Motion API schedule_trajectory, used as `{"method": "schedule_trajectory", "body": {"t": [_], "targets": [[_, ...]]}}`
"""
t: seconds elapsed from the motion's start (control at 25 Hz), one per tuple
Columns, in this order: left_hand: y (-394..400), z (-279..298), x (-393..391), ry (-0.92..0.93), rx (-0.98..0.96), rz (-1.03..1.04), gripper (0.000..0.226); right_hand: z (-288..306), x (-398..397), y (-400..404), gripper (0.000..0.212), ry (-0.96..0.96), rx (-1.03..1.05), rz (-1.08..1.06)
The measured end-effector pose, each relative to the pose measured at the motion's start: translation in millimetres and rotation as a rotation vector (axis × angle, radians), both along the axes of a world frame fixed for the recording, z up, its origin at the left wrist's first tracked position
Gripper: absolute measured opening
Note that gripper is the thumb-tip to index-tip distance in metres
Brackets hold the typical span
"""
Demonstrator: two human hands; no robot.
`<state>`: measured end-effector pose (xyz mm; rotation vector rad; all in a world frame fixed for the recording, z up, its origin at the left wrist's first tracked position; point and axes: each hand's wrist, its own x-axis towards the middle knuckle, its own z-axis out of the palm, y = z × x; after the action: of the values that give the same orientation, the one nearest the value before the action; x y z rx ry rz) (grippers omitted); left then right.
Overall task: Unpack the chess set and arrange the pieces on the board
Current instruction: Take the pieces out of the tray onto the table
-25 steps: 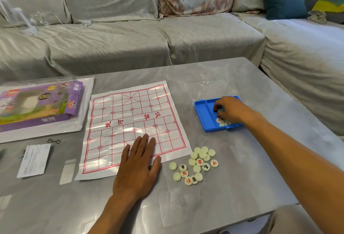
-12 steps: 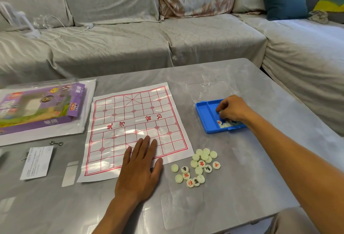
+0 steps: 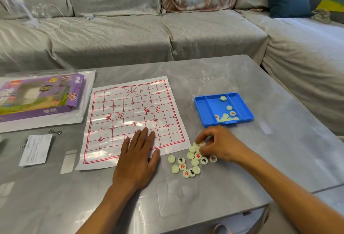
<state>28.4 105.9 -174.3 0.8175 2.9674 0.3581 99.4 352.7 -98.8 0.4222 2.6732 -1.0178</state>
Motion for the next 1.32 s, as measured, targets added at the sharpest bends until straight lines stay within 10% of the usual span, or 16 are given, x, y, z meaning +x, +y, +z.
{"method": "schedule_trajectory", "body": {"t": [0.36,0.6,1.32], "targets": [[-0.7,2.3,1.1,-0.005,0.007,-0.001,0.077,-16.1,-20.3,40.5,0.012,0.504,0.35,-0.128],[0.0,3.3,1.1,-0.003,-0.003,0.004,0.08,-4.6,-61.2,99.4,0.01,-0.043,0.535,-0.015],[0.1,2.7,0.3,-0.006,0.03,0.008,0.086,-8.5,-71.2,89.1,0.036,0.157,0.483,-0.003]]}}
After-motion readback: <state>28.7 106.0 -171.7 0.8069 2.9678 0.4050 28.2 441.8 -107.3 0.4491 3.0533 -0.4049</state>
